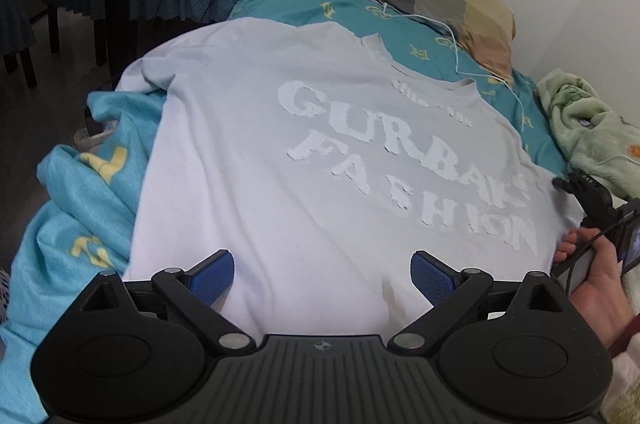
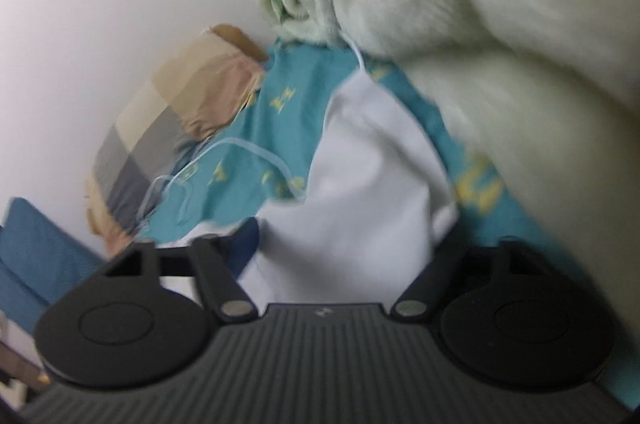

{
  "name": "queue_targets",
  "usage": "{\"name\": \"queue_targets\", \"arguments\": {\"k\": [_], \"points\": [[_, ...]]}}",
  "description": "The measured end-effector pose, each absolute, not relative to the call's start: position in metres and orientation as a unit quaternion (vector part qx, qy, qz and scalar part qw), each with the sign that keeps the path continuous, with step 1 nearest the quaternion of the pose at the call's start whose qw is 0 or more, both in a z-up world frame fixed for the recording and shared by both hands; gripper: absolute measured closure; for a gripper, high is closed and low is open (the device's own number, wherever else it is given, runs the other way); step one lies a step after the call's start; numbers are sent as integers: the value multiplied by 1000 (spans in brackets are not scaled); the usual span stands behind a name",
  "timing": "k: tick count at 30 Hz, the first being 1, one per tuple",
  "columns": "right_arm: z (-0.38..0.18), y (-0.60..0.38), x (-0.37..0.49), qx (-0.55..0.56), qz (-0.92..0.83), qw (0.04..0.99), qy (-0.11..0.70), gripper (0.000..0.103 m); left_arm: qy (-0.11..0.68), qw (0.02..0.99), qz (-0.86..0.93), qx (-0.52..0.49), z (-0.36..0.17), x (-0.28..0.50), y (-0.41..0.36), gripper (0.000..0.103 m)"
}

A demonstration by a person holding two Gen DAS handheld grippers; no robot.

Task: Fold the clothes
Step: 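Grasp the T-shirt sleeve with the right gripper and fold it onto the body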

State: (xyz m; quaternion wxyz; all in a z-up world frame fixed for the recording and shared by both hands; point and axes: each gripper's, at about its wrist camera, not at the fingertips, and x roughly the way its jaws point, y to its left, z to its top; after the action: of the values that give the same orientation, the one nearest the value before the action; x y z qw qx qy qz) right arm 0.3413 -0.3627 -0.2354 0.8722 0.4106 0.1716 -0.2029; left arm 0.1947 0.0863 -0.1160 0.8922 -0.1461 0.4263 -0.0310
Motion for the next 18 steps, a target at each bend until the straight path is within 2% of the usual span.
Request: {"name": "queue_targets", "arguments": {"k": [1, 2, 5, 8, 13, 18], "points": [[-234, -366, 346, 403, -214, 872, 178, 69, 424, 893, -28, -148, -115, 196, 88, 6], [-232, -369, 350, 393, -223, 873, 183, 88, 423, 893, -25, -151, -114, 197, 91, 6], [-210, -364, 355, 336, -236, 894, 178, 94, 418, 893, -18, -165, -110, 198, 97, 6], [-169, -340, 357, 244, -231, 929, 156, 95, 404, 898, -11, -174, -101, 195, 103, 6], [-108, -251, 369, 96, -177, 971, 126, 95, 366, 911, 6, -187, -78, 184, 118, 6], [-108, -143, 393, -5, -94, 983, 156, 95, 343, 916, 27, -208, -67, 176, 143, 6]]}}
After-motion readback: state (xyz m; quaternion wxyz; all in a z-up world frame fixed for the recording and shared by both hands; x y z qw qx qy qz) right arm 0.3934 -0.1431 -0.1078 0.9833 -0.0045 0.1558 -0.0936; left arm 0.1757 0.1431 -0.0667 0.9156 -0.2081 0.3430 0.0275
